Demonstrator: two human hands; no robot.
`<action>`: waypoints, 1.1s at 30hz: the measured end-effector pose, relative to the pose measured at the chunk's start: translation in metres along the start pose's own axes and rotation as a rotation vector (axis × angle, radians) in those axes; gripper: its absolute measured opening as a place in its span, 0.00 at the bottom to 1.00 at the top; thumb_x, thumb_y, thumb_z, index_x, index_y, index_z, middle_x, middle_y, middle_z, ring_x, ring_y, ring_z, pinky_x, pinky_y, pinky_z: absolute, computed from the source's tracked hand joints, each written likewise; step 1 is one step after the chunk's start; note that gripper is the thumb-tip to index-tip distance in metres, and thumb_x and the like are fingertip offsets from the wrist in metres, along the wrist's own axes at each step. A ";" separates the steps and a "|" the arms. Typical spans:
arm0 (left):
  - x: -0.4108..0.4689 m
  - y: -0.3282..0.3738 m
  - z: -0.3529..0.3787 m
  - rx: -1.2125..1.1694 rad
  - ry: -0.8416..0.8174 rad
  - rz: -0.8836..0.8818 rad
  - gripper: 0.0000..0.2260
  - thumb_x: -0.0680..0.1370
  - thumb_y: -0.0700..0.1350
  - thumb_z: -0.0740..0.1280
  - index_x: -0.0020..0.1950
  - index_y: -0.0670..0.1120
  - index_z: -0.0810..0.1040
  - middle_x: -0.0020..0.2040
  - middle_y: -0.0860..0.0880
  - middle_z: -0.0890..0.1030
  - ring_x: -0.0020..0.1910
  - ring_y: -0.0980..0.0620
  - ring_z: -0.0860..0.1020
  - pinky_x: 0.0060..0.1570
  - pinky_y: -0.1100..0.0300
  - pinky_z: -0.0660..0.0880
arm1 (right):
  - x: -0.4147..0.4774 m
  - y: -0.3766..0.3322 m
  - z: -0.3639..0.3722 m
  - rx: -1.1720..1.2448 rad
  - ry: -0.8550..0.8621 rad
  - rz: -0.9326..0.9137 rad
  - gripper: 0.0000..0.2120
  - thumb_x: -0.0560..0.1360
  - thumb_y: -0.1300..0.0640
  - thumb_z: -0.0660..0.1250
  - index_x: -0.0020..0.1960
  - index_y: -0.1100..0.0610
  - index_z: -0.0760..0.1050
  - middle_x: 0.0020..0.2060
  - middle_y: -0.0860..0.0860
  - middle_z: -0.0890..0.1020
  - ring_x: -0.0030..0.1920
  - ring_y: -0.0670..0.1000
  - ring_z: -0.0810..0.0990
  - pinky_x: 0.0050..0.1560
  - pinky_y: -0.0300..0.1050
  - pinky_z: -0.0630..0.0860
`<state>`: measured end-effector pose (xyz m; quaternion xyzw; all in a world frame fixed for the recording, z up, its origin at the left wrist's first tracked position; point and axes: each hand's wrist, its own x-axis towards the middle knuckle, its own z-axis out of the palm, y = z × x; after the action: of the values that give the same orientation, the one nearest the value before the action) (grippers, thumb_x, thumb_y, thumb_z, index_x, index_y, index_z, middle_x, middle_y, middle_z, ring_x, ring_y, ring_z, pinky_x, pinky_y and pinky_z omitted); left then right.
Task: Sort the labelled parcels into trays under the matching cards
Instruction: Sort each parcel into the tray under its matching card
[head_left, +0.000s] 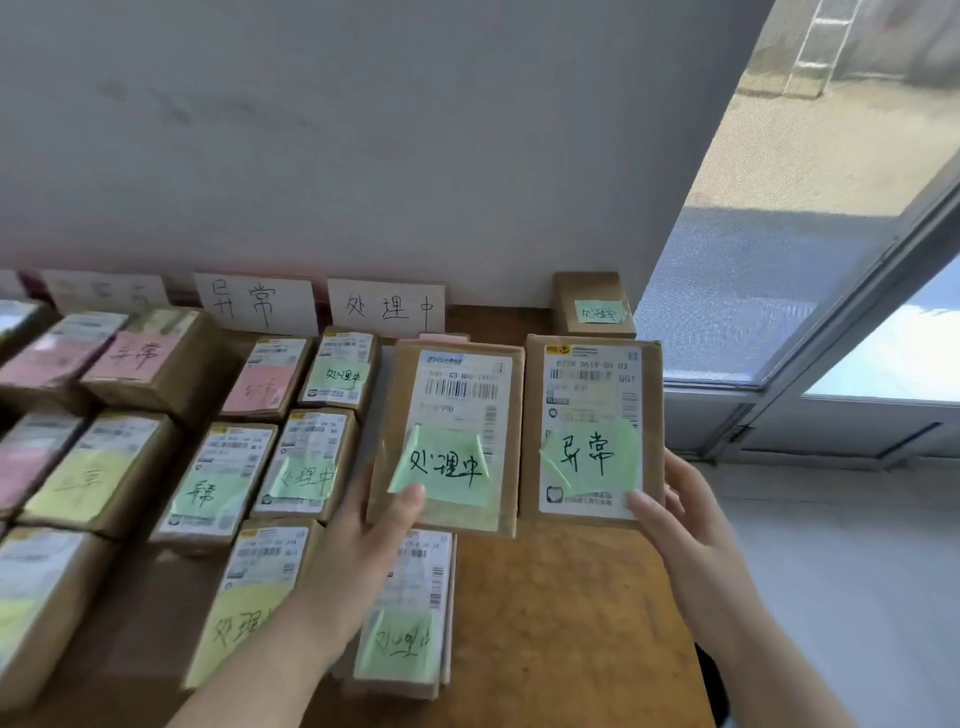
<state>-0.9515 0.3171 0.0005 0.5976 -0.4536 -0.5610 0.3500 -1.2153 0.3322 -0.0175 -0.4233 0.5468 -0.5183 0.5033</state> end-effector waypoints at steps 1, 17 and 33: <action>-0.003 -0.003 -0.015 -0.024 0.001 0.016 0.23 0.67 0.72 0.64 0.59 0.70 0.66 0.58 0.69 0.75 0.60 0.64 0.72 0.60 0.61 0.65 | -0.004 -0.001 0.014 -0.007 -0.003 -0.013 0.37 0.57 0.30 0.74 0.63 0.39 0.72 0.59 0.46 0.80 0.63 0.50 0.76 0.59 0.53 0.74; -0.064 -0.055 -0.280 -0.126 -0.017 0.009 0.35 0.51 0.75 0.72 0.56 0.72 0.71 0.55 0.63 0.81 0.61 0.56 0.76 0.68 0.49 0.66 | -0.103 0.010 0.277 0.131 -0.031 0.058 0.26 0.68 0.49 0.73 0.64 0.45 0.70 0.55 0.48 0.83 0.52 0.44 0.82 0.42 0.33 0.78; -0.070 -0.081 -0.252 -0.019 -0.089 -0.041 0.26 0.62 0.76 0.63 0.58 0.72 0.66 0.53 0.68 0.79 0.59 0.60 0.75 0.68 0.52 0.67 | -0.141 0.029 0.260 0.183 0.212 0.205 0.39 0.57 0.39 0.76 0.65 0.49 0.71 0.49 0.47 0.85 0.50 0.50 0.84 0.46 0.42 0.81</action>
<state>-0.6874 0.3872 -0.0182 0.5778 -0.4509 -0.5984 0.3236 -0.9377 0.4378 -0.0195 -0.2606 0.5876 -0.5537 0.5293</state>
